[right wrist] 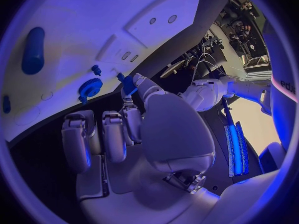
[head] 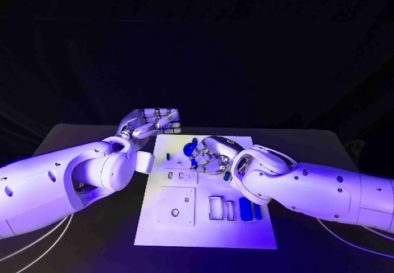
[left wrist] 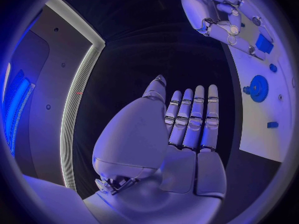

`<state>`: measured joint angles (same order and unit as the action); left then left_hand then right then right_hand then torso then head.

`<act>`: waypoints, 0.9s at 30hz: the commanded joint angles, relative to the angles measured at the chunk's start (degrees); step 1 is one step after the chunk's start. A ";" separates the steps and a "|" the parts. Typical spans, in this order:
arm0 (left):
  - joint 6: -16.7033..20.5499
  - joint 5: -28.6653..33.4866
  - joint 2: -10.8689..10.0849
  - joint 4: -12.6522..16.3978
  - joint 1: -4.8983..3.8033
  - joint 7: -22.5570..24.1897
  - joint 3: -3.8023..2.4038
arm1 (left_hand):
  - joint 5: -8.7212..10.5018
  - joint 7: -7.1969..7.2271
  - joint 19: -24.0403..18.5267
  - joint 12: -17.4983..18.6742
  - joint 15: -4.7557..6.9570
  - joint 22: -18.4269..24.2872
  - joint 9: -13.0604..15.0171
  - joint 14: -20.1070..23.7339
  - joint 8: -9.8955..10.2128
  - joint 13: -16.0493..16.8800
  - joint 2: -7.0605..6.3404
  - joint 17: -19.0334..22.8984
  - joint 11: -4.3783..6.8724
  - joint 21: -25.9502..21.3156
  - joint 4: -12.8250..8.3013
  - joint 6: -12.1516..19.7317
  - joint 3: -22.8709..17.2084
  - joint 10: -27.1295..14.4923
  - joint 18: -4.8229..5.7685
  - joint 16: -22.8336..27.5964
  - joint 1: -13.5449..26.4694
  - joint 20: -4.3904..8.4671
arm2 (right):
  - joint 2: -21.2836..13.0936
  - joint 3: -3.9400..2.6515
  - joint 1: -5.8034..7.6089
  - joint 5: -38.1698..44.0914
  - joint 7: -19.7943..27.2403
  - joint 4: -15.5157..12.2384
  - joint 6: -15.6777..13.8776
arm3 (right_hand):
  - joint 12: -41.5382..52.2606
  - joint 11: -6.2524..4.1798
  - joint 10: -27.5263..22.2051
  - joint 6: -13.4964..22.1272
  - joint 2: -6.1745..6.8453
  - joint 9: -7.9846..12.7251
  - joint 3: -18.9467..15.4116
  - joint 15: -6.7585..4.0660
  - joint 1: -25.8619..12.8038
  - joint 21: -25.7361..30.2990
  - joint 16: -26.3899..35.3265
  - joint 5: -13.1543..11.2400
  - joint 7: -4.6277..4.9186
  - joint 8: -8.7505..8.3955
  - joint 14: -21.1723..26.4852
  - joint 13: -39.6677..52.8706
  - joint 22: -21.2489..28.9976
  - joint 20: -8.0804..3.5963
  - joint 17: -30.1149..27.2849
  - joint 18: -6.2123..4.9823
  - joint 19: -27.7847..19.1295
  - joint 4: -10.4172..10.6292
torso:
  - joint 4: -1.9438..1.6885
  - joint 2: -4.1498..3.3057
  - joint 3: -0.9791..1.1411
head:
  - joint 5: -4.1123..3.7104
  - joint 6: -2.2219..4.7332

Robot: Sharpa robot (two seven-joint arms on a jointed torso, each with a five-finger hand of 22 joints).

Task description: Assemble the parts on the task board

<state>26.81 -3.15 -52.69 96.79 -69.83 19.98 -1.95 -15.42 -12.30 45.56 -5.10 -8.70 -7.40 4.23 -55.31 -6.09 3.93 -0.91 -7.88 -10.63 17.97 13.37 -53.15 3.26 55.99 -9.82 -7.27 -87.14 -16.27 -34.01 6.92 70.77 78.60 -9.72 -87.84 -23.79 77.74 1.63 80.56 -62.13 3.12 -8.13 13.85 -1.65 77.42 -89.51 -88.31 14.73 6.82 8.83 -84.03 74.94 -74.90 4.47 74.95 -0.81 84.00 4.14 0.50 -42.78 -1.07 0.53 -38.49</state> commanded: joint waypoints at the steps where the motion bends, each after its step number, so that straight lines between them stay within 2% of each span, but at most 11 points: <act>1: -0.64 -0.02 0.17 0.24 -0.06 -0.03 -0.04 | 0.20 -0.32 -0.17 0.34 -0.16 0.06 -0.06 -0.05 0.31 -0.06 0.16 -0.07 0.06 0.00 -0.32 -0.14 -0.10 -0.37 -0.48 0.38 -0.44 -0.13 | 1.52 0.16 -0.68 7.67 -5.10 0.92 1.37 | -0.39 -0.07 0.12 -0.69 0.36 -0.11 0.28 -0.53 -0.14 -0.03 -0.13 0.70 -0.67 0.07 -5.22 2.41 -14.68 -0.24 11.86 0.66 5.59 -0.27 | 0.01 -0.05 0.07 | 0.19 -0.38; 5: -0.60 -0.02 0.24 0.28 -0.07 -0.08 -0.04 | 0.21 -0.32 -0.17 0.36 -0.16 0.06 -0.05 -0.08 0.31 -0.06 0.17 -0.07 0.06 0.01 -0.31 -0.17 -0.10 -0.39 -0.49 0.39 -0.43 -0.13 | 3.03 0.26 -1.51 9.43 -6.34 1.70 1.52 | -0.41 -0.08 0.11 -0.72 0.40 -0.13 0.32 -0.54 -0.14 0.00 -0.13 0.87 -0.68 0.08 -5.22 2.40 -14.66 -0.24 11.86 0.65 5.56 -0.32 | -0.06 -0.05 0.10 | 0.37 -0.56; 10: -0.60 -0.02 0.26 0.34 -0.07 -0.11 -0.04 | 0.22 -0.32 -0.17 0.38 -0.16 0.06 -0.04 -0.09 0.30 -0.07 0.18 -0.08 0.06 0.01 -0.29 -0.19 -0.09 -0.42 -0.49 0.39 -0.41 -0.13 | 4.15 0.33 -2.05 10.53 -6.90 2.41 1.75 | -0.34 -0.08 0.18 -0.73 0.46 -0.14 0.32 -0.54 -0.16 -0.03 -0.15 0.92 -0.67 0.09 -5.23 2.48 -14.69 -0.25 11.90 0.66 5.59 -0.35 | 0.11 -0.02 0.05 | 0.53 -0.61; 16: -0.65 -0.02 0.32 0.44 -0.07 -0.12 -0.04 | 0.22 -0.32 -0.17 0.38 -0.16 0.06 -0.04 -0.09 0.30 -0.07 0.18 -0.08 0.06 0.01 -0.29 -0.19 -0.09 -0.42 -0.49 0.39 -0.41 -0.13 | 5.27 0.47 -2.74 11.50 -7.12 3.53 2.03 | -0.34 -0.08 0.18 -0.73 0.46 -0.14 0.32 -0.54 -0.16 -0.03 -0.15 0.92 -0.67 0.09 -5.23 2.48 -14.69 -0.25 11.90 0.66 5.59 -0.35 | 0.00 -0.07 0.09 | 0.65 -0.68; 20: -0.65 -0.02 0.30 0.47 -0.07 -0.15 -0.04 | 0.22 -0.32 -0.17 0.38 -0.16 0.06 -0.04 -0.09 0.30 -0.07 0.18 -0.08 0.06 0.01 -0.29 -0.19 -0.09 -0.42 -0.49 0.39 -0.41 -0.13 | 5.58 0.53 -3.05 11.77 -7.07 3.90 2.00 | -0.34 -0.08 0.18 -0.73 0.46 -0.14 0.32 -0.54 -0.16 -0.03 -0.15 0.92 -0.67 0.09 -5.23 2.48 -14.69 -0.25 11.90 0.66 5.59 -0.35 | -0.05 -0.10 0.12 | 0.85 -0.70; 22: -0.64 -0.02 0.29 0.45 -0.07 -0.16 -0.04 | 0.22 -0.32 -0.17 0.38 -0.16 0.06 -0.04 -0.09 0.30 -0.07 0.18 -0.08 0.06 0.01 -0.29 -0.19 -0.09 -0.42 -0.49 0.39 -0.41 -0.13 | 5.74 0.54 -3.14 11.90 -7.06 4.02 2.00 | -0.33 -0.07 0.19 -0.74 0.53 -0.15 0.30 -0.54 -0.21 0.00 -0.14 0.95 -0.67 0.10 -5.22 2.49 -14.66 -0.25 11.87 0.65 5.57 -0.36 | 0.07 -0.05 0.08 | 0.96 -0.72; 27: -0.71 -0.02 0.34 0.55 -0.07 -0.10 -0.05 | 0.23 -0.33 -0.17 0.44 -0.16 0.07 -0.03 -0.13 0.30 -0.08 0.18 -0.09 0.06 0.02 -0.29 -0.24 -0.08 -0.48 -0.50 0.42 -0.39 -0.12 | 6.21 0.58 -3.31 12.08 -7.05 4.42 2.01 | -0.33 -0.07 0.19 -0.75 0.60 -0.17 0.29 -0.54 -0.25 0.02 -0.13 0.97 -0.67 0.11 -5.22 2.50 -14.64 -0.25 11.85 0.64 5.55 -0.37 | -0.06 -0.12 0.02 | 0.99 -0.67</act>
<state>26.82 -3.15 -52.50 97.14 -69.83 19.63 -1.94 -15.42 -12.29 45.56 -4.84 -8.70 -7.41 4.23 -55.31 -6.09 3.93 -0.91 -7.88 -10.63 17.97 13.37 -53.15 3.26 55.99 -9.81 -7.03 -87.14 -16.26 -27.91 7.47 67.53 89.10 -16.30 -83.51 -22.56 77.52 1.63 80.56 -62.49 3.52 -8.19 14.08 -1.65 77.04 -89.51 -88.31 15.40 6.26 8.85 -84.02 74.94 -74.94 4.48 74.92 -0.81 84.00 3.88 0.51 -42.84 -0.99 1.48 -39.20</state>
